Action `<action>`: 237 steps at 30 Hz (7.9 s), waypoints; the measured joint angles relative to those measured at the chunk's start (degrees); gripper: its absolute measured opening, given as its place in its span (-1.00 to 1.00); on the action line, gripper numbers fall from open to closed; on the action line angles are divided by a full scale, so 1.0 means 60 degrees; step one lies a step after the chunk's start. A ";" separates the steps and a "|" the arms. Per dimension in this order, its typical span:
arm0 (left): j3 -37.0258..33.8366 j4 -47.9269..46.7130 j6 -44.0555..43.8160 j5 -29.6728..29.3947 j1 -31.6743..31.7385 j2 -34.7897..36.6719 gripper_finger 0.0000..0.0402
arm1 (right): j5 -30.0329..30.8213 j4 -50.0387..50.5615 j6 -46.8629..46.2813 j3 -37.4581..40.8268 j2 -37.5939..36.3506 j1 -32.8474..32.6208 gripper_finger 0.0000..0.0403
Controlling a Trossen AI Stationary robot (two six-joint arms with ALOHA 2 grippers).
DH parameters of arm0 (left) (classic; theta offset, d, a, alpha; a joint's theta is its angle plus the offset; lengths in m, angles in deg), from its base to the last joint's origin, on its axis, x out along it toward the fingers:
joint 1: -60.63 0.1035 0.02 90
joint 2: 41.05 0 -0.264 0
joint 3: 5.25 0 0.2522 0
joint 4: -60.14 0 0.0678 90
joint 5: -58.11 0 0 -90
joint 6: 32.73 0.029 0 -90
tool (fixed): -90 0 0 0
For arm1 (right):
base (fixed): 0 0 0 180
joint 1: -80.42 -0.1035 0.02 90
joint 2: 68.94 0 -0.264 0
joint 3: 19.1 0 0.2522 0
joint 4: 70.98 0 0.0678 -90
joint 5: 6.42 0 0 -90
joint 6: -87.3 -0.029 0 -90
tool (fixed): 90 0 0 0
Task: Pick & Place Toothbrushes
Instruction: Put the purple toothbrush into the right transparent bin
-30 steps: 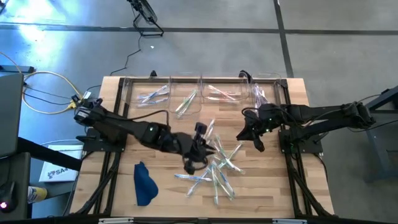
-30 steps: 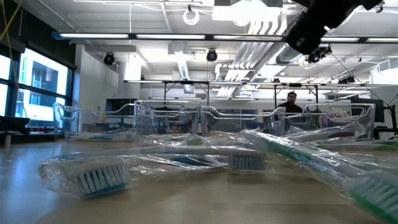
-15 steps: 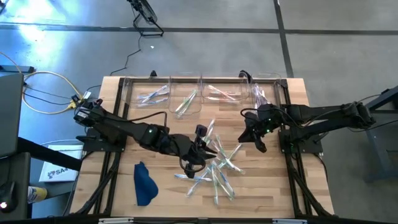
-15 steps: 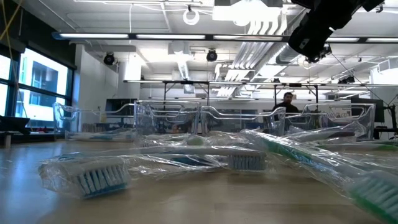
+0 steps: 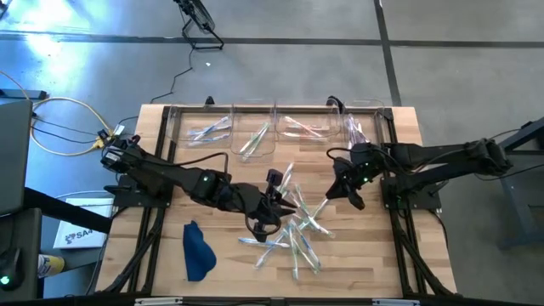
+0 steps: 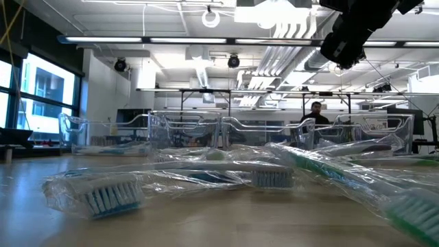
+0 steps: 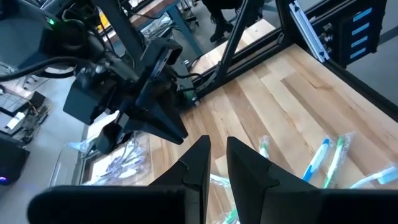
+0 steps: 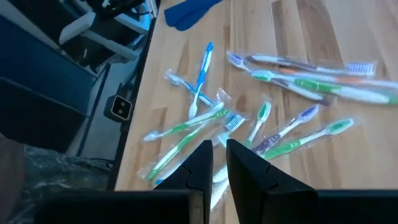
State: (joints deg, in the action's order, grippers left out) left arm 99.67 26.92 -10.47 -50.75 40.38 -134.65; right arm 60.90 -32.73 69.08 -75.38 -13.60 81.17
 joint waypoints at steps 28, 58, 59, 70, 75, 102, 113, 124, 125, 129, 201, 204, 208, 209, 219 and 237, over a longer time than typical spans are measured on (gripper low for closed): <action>0.0004 0.1541 0.0612 -0.0679 -0.0004 0.0490 -0.75 | 0.1793 -0.0896 -0.1512 0.0000 0.0072 0.0000 -0.81; -0.1668 0.2111 0.2197 0.2140 0.1636 0.1434 -0.75 | 0.2092 -0.0987 -0.1425 0.0000 0.0064 -0.0003 -0.81; -0.2119 0.2371 0.2200 0.2139 0.1643 0.1786 -0.75 | 0.2095 -0.0987 -0.1425 0.0000 0.0064 -0.0004 -0.81; -0.7735 0.7136 0.1258 0.1625 0.1688 0.4843 -0.75 | 0.2374 -0.1223 -0.1418 -0.0004 0.0074 0.0000 -0.81; -0.8861 0.7917 0.0744 0.1629 0.1687 0.5533 -0.75 | 0.2542 -0.1485 -0.1086 -0.0002 0.0153 0.0000 -0.81; -0.8998 0.6697 0.2474 0.1731 0.1690 0.7548 -0.75 | 0.4544 -0.0879 -0.3999 -0.0350 0.2933 -0.0864 -0.98; -0.8998 0.6362 0.1976 0.2130 0.1687 0.7539 -0.75 | 0.5142 -0.0765 -0.5185 -0.0353 0.3492 -0.1311 -0.98; -0.8998 0.6313 0.0739 0.2324 0.1687 0.7541 -0.75 | 0.7229 0.0714 -0.7468 -0.1663 0.3995 -0.4074 -0.99; -0.8998 0.6295 0.0708 0.2387 0.1687 0.7541 -0.75 | 0.7297 0.1063 -0.7487 -0.2018 0.4186 -0.4174 -0.99; -0.8998 0.6099 0.0703 0.2731 0.1687 0.7519 -0.75 | 0.7309 0.2550 -0.7579 -0.3098 0.5134 -0.4299 -0.99; -0.8998 0.5639 -0.0050 0.2744 0.1687 0.7515 -0.75 | 0.5260 0.2397 -0.6911 -0.3326 0.7685 -0.4171 -0.82; -0.8998 0.5639 -0.0054 0.2744 0.1687 0.7515 -0.75 | 0.5285 0.2586 -0.6921 -0.3330 0.7665 -0.4171 -0.82; -0.8998 0.5639 -0.0061 0.2744 0.1687 0.7515 -0.75 | 0.5283 0.2718 -0.6720 -0.3333 0.7414 -0.4171 -0.90; -0.8998 0.5639 -0.0064 0.2744 0.1687 0.7515 -0.75 | 0.5283 0.2727 -0.6672 -0.3333 0.7317 -0.4171 -0.94; -0.8998 0.5639 -0.0056 0.2745 0.1687 0.7515 -0.75 | 0.5507 0.3206 -0.6164 -0.3333 0.6177 -0.3867 -0.99; -0.8998 0.5439 -0.0014 0.2751 0.1687 0.7515 -0.75 | 0.7100 0.6176 -0.5743 -0.3333 0.2842 -0.1489 -0.99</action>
State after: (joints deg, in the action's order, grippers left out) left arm 45.68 59.55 -10.55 -34.24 50.50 -89.56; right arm 103.50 4.33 34.62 -95.38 3.45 72.24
